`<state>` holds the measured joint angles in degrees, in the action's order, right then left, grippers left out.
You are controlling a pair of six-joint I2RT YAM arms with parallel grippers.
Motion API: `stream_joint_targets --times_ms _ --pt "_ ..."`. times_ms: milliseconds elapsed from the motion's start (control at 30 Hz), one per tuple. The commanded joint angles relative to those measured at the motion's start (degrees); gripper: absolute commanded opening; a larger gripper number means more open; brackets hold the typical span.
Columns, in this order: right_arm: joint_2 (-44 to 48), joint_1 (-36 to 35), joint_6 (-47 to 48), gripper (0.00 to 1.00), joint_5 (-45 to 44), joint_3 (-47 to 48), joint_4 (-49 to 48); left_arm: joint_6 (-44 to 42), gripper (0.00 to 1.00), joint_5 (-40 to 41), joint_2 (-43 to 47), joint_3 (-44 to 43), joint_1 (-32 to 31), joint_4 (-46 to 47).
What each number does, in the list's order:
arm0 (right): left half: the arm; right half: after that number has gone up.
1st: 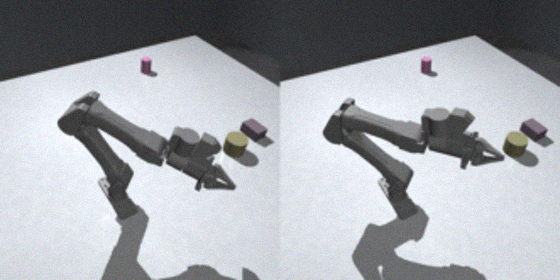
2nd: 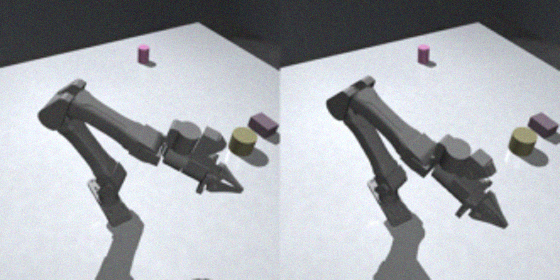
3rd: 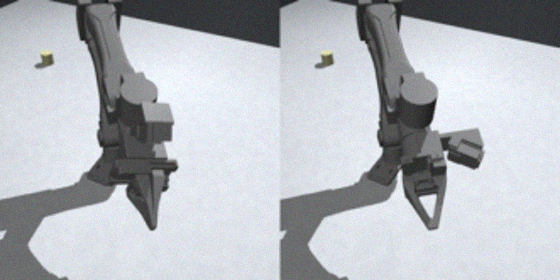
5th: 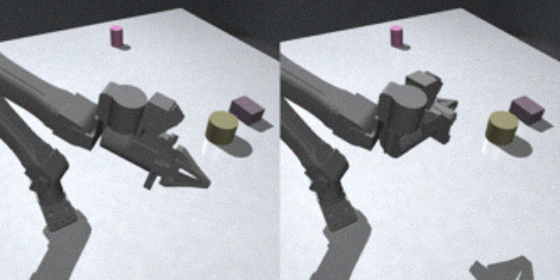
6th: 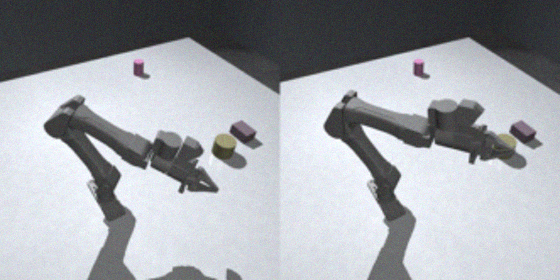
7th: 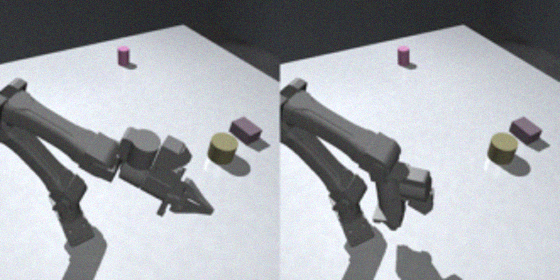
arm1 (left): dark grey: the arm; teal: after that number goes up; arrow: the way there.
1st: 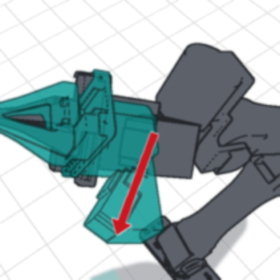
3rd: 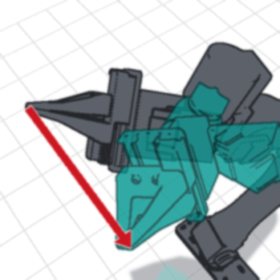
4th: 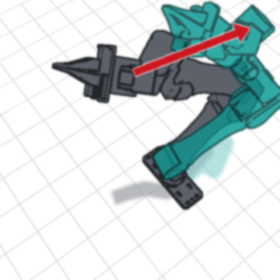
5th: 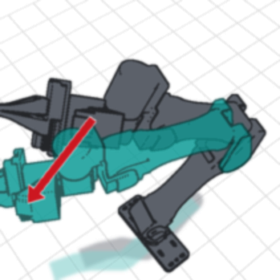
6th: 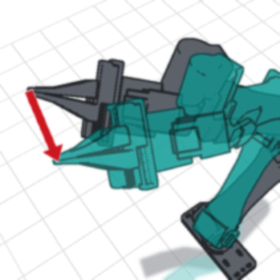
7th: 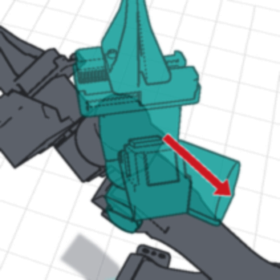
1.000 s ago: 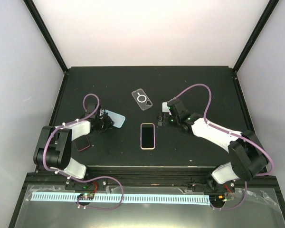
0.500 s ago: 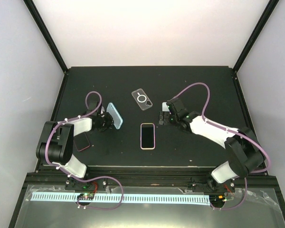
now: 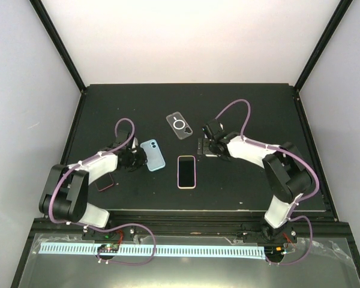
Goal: Put the phone into the phone case
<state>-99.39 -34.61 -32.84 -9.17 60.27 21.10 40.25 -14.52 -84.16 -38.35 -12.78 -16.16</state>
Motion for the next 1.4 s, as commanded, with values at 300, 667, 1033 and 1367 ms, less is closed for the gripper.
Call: stream_joint_targets --times_ms 300,667,1033,1367 --pt "-5.9 1.6 0.1 0.98 -5.6 3.5 3.0 -1.4 0.04 3.8 8.2 4.2 -7.4 -5.5" --pt "-8.5 2.7 1.7 0.93 -4.0 4.0 2.2 -2.6 0.47 2.4 15.5 3.1 -7.2 -5.7" --pt "-10.4 2.7 4.2 0.77 -2.8 3.8 1.5 -6.3 0.64 -3.4 21.3 0.7 -5.8 -6.7" --pt "-6.1 2.7 8.3 0.68 2.0 -0.3 -2.7 -10.4 0.66 -8.1 21.9 -3.0 -3.2 -8.6"
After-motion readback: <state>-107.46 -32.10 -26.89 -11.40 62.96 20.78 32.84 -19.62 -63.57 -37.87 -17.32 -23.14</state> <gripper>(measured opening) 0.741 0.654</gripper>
